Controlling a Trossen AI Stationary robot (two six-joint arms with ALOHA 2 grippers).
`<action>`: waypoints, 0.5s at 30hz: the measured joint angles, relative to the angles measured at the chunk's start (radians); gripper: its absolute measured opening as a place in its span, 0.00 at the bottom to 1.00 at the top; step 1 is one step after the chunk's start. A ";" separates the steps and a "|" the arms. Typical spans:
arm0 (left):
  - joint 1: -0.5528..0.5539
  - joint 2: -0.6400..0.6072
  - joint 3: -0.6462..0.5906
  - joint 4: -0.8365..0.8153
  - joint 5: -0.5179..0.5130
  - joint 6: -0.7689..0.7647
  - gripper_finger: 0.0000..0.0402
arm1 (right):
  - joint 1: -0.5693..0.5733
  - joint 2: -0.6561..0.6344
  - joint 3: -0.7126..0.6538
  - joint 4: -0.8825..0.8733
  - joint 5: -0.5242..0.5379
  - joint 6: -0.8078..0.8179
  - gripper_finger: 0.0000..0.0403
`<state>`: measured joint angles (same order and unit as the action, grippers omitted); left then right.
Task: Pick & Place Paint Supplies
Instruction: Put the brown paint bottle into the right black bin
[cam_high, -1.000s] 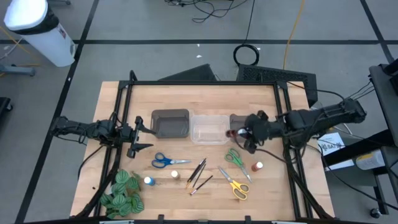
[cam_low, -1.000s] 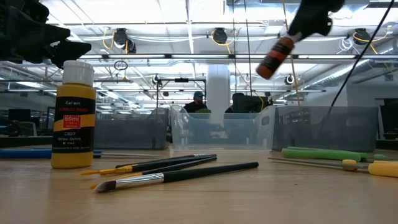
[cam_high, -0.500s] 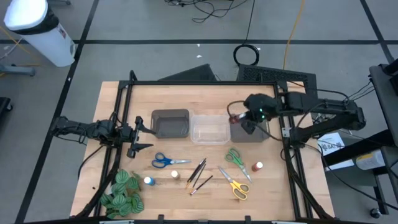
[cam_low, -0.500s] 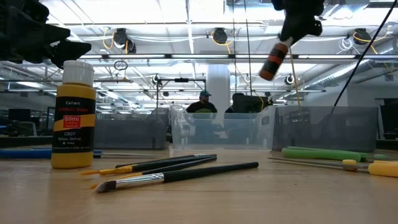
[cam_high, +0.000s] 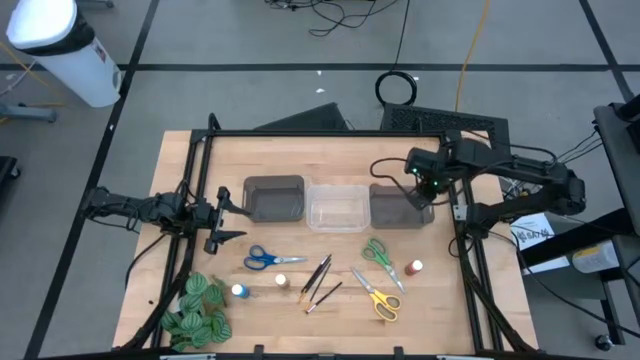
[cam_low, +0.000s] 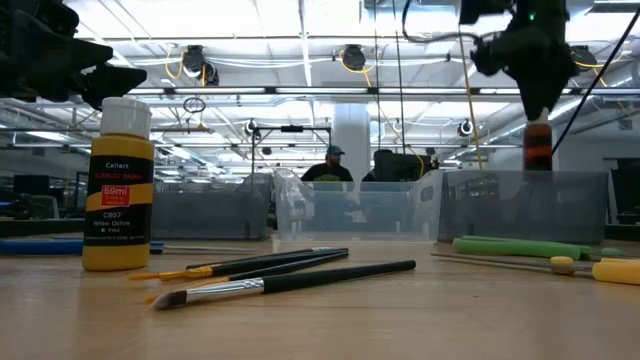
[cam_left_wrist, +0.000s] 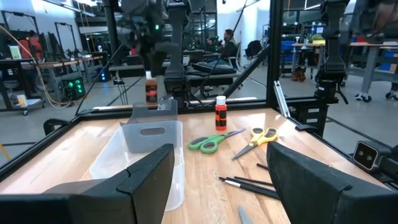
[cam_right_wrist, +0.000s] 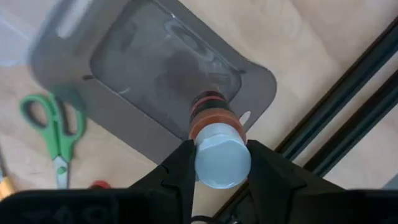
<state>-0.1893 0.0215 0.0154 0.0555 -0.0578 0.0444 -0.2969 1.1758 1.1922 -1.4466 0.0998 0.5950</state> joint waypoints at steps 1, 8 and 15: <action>0.000 0.000 0.000 0.000 0.000 0.000 0.67 | -0.007 0.000 -0.021 0.009 -0.001 -0.002 0.28; 0.000 0.000 0.000 0.000 0.000 0.000 0.67 | -0.054 0.000 -0.134 0.115 0.000 -0.037 0.27; 0.000 0.000 0.000 0.000 0.000 0.000 0.67 | -0.090 -0.001 -0.215 0.221 0.001 -0.074 0.27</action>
<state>-0.1893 0.0214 0.0153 0.0558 -0.0578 0.0444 -0.3874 1.1751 0.9768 -1.2251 0.1007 0.5212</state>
